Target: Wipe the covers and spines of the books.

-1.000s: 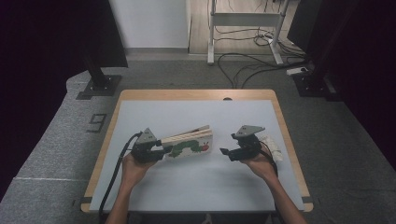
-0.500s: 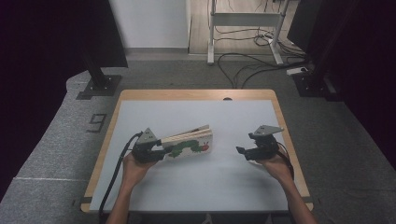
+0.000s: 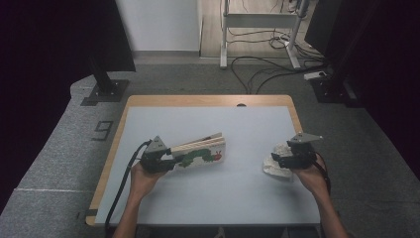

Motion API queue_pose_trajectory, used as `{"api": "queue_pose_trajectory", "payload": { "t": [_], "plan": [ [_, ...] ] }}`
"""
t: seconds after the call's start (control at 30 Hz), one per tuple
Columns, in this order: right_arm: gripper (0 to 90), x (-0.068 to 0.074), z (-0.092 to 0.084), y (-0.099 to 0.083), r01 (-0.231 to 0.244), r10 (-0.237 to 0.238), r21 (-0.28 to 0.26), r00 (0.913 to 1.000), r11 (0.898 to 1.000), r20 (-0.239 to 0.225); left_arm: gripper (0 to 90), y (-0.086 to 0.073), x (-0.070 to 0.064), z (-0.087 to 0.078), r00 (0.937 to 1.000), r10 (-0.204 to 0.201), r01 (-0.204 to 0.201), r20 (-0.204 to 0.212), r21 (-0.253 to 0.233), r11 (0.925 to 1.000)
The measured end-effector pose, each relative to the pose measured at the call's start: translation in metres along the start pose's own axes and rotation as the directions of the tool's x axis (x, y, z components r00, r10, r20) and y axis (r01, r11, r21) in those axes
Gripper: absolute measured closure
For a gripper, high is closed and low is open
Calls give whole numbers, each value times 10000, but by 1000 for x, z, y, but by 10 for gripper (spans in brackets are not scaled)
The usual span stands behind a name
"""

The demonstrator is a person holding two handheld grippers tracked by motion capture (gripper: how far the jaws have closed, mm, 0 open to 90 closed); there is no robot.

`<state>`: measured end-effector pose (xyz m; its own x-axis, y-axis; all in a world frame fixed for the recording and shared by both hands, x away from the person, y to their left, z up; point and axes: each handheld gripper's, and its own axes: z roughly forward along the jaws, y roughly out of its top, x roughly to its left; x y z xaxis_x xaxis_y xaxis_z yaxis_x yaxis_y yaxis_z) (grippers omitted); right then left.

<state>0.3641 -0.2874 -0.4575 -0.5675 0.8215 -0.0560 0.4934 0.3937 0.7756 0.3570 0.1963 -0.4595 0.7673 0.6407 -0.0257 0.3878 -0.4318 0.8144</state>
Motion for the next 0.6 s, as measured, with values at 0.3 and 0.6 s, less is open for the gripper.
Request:
{"api": "queue_pose_trajectory", "payload": {
  "t": [0.3,0.6],
  "plan": [
    [141,-16,17,-22,-420,392,691,9983,9967,426,546,0,1,0,10000,-8,8,45,-10,10000],
    [237,-20,38,-38,-685,632,1239,9969,9899,464,540,0,1,0,10000,-38,39,89,-17,10000]
  ]
}}
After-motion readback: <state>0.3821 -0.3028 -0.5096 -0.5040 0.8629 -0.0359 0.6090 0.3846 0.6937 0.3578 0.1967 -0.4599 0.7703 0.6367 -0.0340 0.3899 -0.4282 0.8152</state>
